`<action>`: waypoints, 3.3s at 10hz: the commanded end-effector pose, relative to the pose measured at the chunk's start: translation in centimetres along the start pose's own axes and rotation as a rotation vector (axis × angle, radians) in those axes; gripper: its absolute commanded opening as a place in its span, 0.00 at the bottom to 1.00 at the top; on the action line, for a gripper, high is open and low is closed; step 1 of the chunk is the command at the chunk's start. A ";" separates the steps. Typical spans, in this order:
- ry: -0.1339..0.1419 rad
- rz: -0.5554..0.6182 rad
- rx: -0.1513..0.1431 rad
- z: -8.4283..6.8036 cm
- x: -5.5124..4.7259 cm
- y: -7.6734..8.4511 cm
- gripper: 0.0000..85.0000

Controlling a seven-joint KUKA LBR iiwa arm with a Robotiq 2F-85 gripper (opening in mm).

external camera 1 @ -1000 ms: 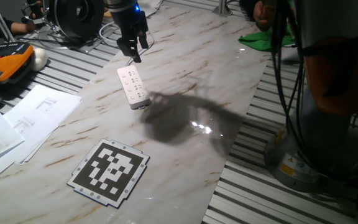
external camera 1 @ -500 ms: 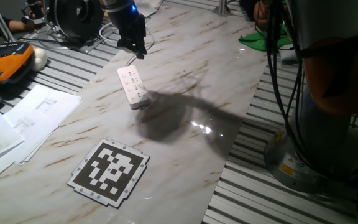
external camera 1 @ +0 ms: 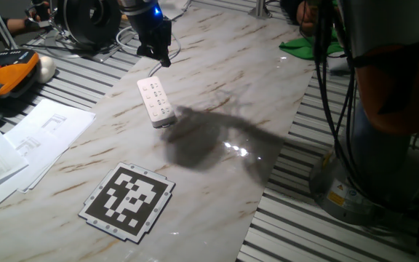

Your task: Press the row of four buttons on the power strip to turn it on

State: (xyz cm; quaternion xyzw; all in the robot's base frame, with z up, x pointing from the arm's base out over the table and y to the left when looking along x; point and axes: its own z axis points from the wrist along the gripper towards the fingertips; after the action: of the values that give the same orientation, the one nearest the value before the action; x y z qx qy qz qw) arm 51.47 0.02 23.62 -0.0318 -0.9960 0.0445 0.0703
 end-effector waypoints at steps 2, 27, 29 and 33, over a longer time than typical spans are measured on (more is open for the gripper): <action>0.029 0.319 -0.142 0.0 0.0 0.0 0.00; 0.019 0.784 -0.164 4.7 -5.0 4.2 1.00; 0.003 0.780 -0.186 6.8 -6.6 5.7 1.00; -0.045 0.754 -0.187 10.2 -9.5 6.9 1.00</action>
State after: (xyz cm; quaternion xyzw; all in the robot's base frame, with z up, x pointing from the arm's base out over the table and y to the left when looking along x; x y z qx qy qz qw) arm 59.81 5.38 11.69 -0.4014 -0.9153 -0.0232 0.0241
